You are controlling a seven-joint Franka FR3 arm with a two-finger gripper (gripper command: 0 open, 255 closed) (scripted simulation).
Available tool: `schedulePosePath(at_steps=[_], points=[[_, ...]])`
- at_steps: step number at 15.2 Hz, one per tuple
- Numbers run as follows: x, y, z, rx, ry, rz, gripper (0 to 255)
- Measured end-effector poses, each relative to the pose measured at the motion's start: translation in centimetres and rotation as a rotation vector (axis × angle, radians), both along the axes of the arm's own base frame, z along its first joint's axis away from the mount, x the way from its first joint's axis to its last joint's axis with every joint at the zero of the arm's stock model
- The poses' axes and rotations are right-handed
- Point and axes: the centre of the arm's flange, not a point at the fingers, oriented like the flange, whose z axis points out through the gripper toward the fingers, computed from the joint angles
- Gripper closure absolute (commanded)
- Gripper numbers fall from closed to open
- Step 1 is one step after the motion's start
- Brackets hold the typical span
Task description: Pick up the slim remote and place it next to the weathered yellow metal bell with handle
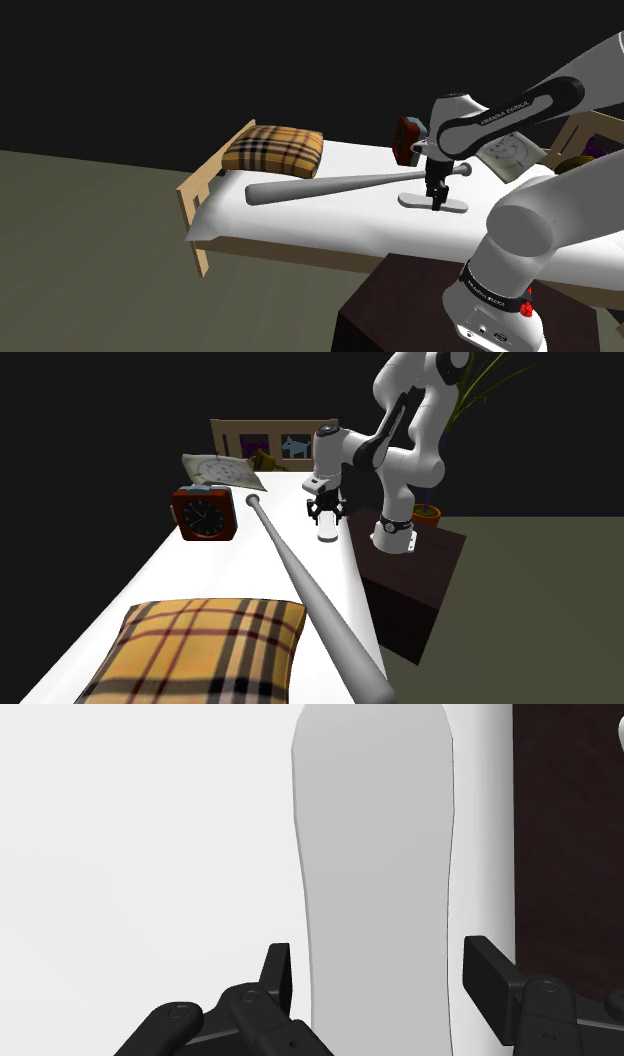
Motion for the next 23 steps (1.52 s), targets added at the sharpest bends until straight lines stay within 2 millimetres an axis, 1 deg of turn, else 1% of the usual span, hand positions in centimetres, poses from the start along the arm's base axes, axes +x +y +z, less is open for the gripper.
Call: schedulePosePath(at_steps=[5,11,21,23], points=[[-0.1,-0.3,2.7,0.000,0.000,0.000,255],[-0.2,0.0,5.8,0.000,0.000,0.000,255],[-0.1,-0.3,11.1,0.000,0.000,0.000,255],[-0.1,0.0,12.2,0.000,0.000,0.000,255]])
